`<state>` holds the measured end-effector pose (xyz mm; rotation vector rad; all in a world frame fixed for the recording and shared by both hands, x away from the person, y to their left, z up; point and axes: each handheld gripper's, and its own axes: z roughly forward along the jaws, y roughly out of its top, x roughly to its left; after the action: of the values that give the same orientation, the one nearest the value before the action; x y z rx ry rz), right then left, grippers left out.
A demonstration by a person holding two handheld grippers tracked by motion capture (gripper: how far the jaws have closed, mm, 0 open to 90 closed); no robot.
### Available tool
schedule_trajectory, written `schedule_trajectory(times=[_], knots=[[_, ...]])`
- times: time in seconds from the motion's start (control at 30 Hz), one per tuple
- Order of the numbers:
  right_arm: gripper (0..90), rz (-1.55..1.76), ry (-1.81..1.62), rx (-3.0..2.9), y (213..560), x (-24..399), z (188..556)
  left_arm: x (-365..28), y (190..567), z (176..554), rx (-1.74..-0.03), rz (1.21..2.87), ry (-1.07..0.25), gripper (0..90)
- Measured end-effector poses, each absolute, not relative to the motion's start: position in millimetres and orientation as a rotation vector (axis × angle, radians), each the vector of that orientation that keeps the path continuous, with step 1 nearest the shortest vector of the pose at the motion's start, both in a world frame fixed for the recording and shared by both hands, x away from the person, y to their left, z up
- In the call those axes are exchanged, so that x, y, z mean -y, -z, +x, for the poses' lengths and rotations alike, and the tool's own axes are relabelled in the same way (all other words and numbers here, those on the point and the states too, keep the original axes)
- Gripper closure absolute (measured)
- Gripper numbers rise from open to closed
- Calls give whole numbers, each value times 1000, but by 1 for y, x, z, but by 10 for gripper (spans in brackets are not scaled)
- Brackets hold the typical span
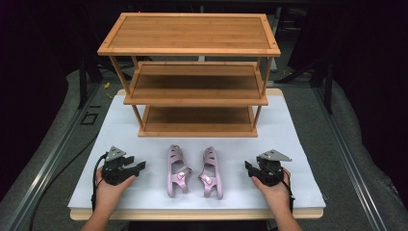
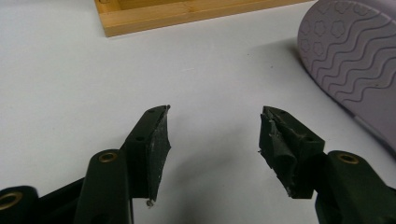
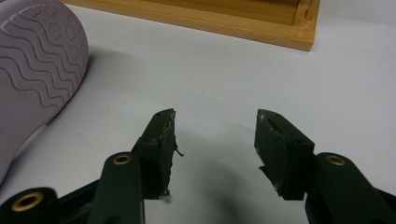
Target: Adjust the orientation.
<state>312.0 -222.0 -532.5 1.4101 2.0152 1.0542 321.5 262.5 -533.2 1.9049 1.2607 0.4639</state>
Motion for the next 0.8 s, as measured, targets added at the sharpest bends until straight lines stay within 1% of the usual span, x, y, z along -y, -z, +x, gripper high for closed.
schedule_trajectory(times=[0.2,0.8], knots=[[495,1409,-1088,-2039,533,222,313,-260,534,322,-1264,1910,-441,448],[499,1402,-1078,-2048,532,220,311,-248,532,319,-1251,1916,-397,477]])
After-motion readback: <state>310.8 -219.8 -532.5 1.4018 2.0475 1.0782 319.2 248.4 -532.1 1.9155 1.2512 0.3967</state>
